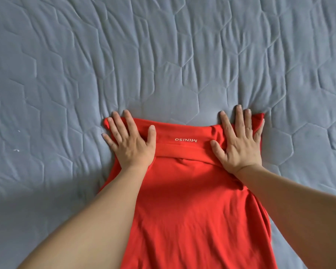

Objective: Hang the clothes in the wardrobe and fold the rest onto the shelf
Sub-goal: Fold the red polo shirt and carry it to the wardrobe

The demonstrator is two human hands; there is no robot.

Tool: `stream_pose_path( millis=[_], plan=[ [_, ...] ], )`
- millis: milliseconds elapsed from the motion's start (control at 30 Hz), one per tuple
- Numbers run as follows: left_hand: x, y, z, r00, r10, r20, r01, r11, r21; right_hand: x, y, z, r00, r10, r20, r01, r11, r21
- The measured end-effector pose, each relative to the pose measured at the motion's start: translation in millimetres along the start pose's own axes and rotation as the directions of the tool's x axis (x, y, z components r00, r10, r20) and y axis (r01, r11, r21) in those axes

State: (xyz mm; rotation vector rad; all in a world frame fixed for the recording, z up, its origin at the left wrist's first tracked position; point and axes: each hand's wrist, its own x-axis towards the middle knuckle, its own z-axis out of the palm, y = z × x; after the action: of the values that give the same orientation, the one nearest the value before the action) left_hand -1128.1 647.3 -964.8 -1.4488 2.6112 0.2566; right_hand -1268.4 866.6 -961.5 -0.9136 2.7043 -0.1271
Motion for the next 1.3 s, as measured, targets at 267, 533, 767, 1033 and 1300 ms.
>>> stream_pose_path(
  millis=[267,533,767,1033,1300],
  plan=[
    [3,-1,9,0.997,0.02,-0.069,-0.02,1.0,0.001,5,3,4,0.999,-0.027,-0.045,0.027,1.0,0.014],
    [1,-1,-1,0.998,0.059,-0.027,-0.06,0.998,-0.019,-4,-5,-3,0.999,0.035,-0.04,-0.036,0.999,-0.026],
    [-78,-58,-34,0.997,0.063,0.048,-0.049,0.965,-0.258,-101,-7,-24,0.896,0.445,0.013,-0.431,0.861,0.27],
    [-229,-124,-51,0.717,-0.545,0.435,0.641,0.761,-0.104,-256,-25,-24,0.477,0.706,0.523,-0.879,0.376,0.294],
    [-313,-148,-76,0.255,-0.429,0.867,0.694,0.705,0.145,-326,-34,-45,-0.011,0.304,0.953,-0.978,0.195,-0.073]
  ],
)
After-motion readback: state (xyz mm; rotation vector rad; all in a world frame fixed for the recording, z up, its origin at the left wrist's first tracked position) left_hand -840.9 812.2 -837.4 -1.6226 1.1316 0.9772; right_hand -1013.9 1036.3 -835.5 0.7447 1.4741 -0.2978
